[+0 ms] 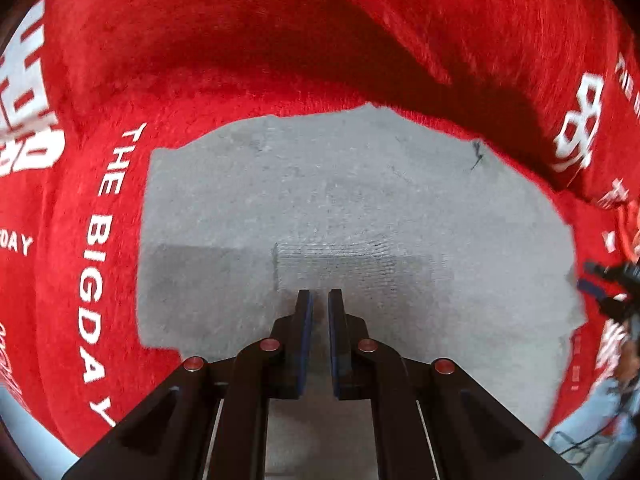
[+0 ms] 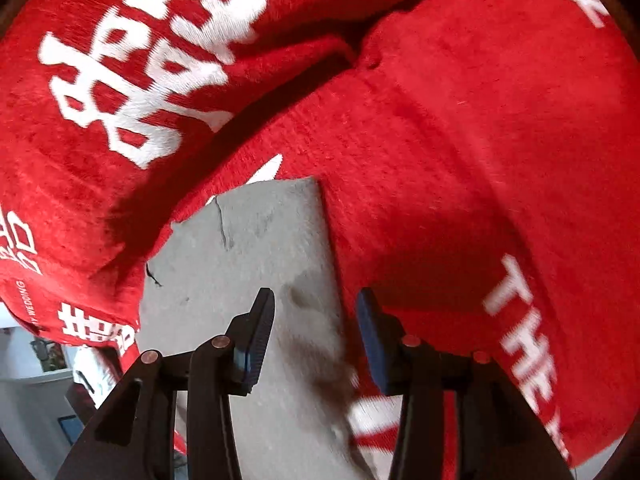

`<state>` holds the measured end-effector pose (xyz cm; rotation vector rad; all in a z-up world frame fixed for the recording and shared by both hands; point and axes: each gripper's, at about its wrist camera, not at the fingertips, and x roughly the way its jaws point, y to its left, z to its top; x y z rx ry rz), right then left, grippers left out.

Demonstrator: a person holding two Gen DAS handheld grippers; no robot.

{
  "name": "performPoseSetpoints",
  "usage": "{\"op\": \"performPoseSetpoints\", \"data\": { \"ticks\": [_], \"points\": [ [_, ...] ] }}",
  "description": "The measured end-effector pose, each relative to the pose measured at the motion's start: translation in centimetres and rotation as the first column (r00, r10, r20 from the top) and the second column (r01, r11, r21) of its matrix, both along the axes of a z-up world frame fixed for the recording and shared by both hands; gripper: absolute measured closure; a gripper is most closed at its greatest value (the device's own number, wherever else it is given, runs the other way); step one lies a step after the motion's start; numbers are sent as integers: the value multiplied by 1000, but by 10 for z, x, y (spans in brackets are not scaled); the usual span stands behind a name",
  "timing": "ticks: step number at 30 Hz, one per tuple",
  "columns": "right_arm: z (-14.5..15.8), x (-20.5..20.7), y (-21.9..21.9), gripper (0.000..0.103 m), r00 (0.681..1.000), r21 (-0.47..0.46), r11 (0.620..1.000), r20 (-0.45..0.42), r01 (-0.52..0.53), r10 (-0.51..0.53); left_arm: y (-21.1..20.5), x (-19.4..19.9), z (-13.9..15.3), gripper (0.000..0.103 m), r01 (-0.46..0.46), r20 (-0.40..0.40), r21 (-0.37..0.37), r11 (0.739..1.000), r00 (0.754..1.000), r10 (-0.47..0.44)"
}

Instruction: Fold small clothes

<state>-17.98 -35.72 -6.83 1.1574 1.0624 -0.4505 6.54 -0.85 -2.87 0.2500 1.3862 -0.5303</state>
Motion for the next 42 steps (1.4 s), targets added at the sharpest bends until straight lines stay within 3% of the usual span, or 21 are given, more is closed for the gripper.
{"op": "performPoseSetpoints", "data": {
  "ticks": [2,4,6,8,12,14,19,26,31,42],
  "points": [
    [-9,10,-1,56,1000,16,1000,-11,-9,9,-3,-1,-8,95,-5,-13,17,1000,1000,5],
    [-1,18,-1,95,999,-1,999,-6,-35,35,-2,-2,-15,95,-15,-20,25,1000,1000,15],
    [18,27,3,95,994,-70,991,-10,-111,111,-2,-2,-15,95,-19,-15,28,999,1000,19],
    [35,37,12,95,976,-182,959,-72,-216,206,-3,-3,-15,95,-11,-10,37,999,1000,12],
    [19,43,15,95,931,-249,910,-242,-331,272,-8,-7,-17,95,26,17,66,997,999,-27],
    [12,40,9,95,937,-243,922,-253,-301,239,-11,-9,-18,95,28,21,75,997,999,-29],
    [32,17,6,95,949,-250,942,-276,-223,151,-11,-6,-19,95,25,7,68,997,1000,-25],
    [62,-10,47,95,964,-194,951,-169,-239,207,0,-4,-8,95,19,-1,69,997,1000,-19],
    [36,3,87,98,922,-214,918,-276,-334,272,11,-7,-11,95,22,-7,96,995,1000,-22],
    [56,-27,89,95,933,-178,944,-285,-279,222,38,-15,0,95,30,-24,109,994,999,-28]
  ]
}}
